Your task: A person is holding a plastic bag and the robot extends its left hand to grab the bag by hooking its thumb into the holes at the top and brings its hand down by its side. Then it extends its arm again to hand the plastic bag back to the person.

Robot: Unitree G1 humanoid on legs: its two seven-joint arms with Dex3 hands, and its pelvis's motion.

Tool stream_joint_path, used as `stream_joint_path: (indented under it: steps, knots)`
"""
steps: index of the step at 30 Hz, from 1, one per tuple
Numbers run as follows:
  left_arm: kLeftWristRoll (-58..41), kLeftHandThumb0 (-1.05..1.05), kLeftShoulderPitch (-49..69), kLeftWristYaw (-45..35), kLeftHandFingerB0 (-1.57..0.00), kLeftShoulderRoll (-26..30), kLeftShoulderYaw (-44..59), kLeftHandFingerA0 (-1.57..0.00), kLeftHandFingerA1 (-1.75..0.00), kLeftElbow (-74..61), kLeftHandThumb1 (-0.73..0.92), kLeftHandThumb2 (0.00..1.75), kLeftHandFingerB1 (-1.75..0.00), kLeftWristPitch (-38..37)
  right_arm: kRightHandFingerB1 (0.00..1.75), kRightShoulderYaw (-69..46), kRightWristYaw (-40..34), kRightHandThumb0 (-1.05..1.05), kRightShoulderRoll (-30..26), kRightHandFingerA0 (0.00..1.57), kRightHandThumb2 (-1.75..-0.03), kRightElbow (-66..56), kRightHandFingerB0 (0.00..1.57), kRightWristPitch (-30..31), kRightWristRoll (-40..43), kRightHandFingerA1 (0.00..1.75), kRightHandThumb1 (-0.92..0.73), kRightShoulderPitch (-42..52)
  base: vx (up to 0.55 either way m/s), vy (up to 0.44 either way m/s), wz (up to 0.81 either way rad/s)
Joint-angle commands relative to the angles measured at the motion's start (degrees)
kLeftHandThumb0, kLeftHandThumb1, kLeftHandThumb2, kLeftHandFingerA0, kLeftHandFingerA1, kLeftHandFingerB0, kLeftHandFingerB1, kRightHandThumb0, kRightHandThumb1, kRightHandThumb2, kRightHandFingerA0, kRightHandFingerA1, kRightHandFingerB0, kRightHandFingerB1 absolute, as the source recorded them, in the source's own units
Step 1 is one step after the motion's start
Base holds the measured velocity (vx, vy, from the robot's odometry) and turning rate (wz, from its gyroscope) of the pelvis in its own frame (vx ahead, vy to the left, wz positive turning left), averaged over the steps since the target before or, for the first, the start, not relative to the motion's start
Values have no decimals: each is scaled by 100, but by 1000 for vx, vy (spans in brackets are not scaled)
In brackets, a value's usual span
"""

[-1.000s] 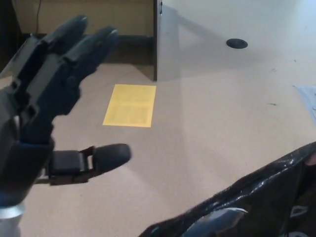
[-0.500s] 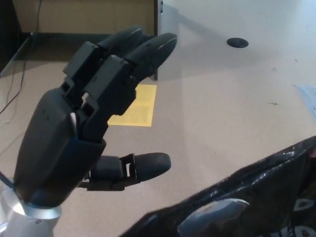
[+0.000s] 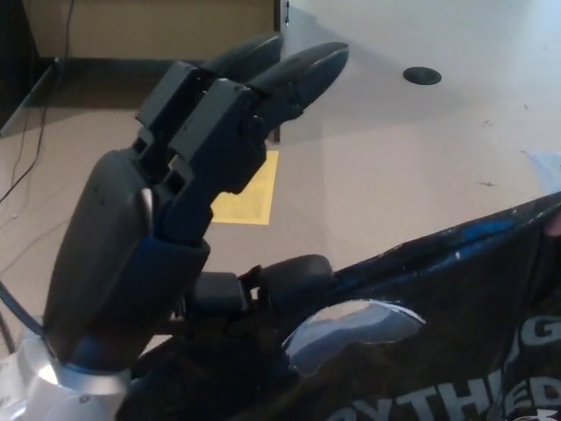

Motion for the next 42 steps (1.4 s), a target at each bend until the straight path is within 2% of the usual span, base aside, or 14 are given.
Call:
stream_joint_path:
  steps: [1,3,5,12,16,17,20,21,26,28,29,35,36,42]
  knots:
    - [-34,-64,14,-321,-12,-116,-175,0,-38,-173,40,75,-33,446,46,1,-73,-30,-99,83,-61,56,65,-82,-28,63,-67,-20,0,0,0]
    - [87,-33,57,-351,0,-174,-297,-2,-50,-208,25,85,-47,505,46,-14,-44,-30,-89,82,-60,65,66,-103,-1,61,-67,9,0,0,0]
    - [231,-72,114,-362,-13,-208,-390,-3,-38,-224,45,76,-35,529,47,-17,-40,-31,-84,83,-60,52,67,-132,7,64,-67,45,0,0,0]
    - [497,-68,378,-535,-12,-262,-696,-10,-33,-237,47,60,-24,759,47,8,-51,-29,-109,81,-60,80,66,-186,-28,69,-67,14,0,0,0]
    - [711,-72,551,-579,-5,-293,-839,-7,-42,-293,45,80,-31,808,47,-18,2,-30,-124,81,-61,39,66,-221,7,66,-67,27,0,0,0]
    - [763,-69,567,-590,-11,-288,-849,-15,-33,-295,53,56,-24,805,46,-26,20,-30,-112,82,-60,48,66,-190,19,65,-68,12,0,0,0]
    - [948,-69,645,-643,-10,-267,-903,-15,-33,-331,53,57,-24,826,45,-17,30,-31,-102,81,-61,26,65,-128,7,65,-68,23,0,0,0]
    - [1000,-69,693,-674,0,-255,-939,-7,-43,-334,43,81,-25,839,46,-13,22,-30,-99,82,-60,26,66,-131,1,66,-68,26,0,0,0]
    - [1210,-69,908,-655,-6,-267,-1095,-14,-32,-212,52,57,-23,783,46,12,-51,-30,-114,83,-60,25,67,-192,-42,70,-67,45,0,0,0]
    - [1548,-68,970,-441,-6,-287,-1136,-14,-33,-42,51,56,-23,655,47,-3,-3,-30,-107,82,-60,45,68,-168,-14,67,-67,7,0,0,0]
    - [1636,-61,977,-372,0,-305,-1136,-9,-46,11,38,81,-26,623,47,-1,2,-30,-107,82,-60,51,67,-161,-16,66,-67,-4,0,0,0]
    - [2210,-76,911,-64,-16,-497,-1096,-4,-39,317,48,78,-20,671,46,-6,38,-30,-105,81,-60,33,66,-198,4,63,-68,43,0,0,0]
    - [2257,-63,886,-10,-9,-511,-1074,-12,-33,391,48,55,-22,656,48,4,3,-30,-104,83,-60,52,67,-228,-14,64,-67,40,0,0,0]
    - [2364,-61,507,627,-6,-504,-736,-10,-41,1048,39,70,-22,413,47,27,-21,-31,-109,81,-61,51,67,-270,-39,65,-67,37,0,0,0]
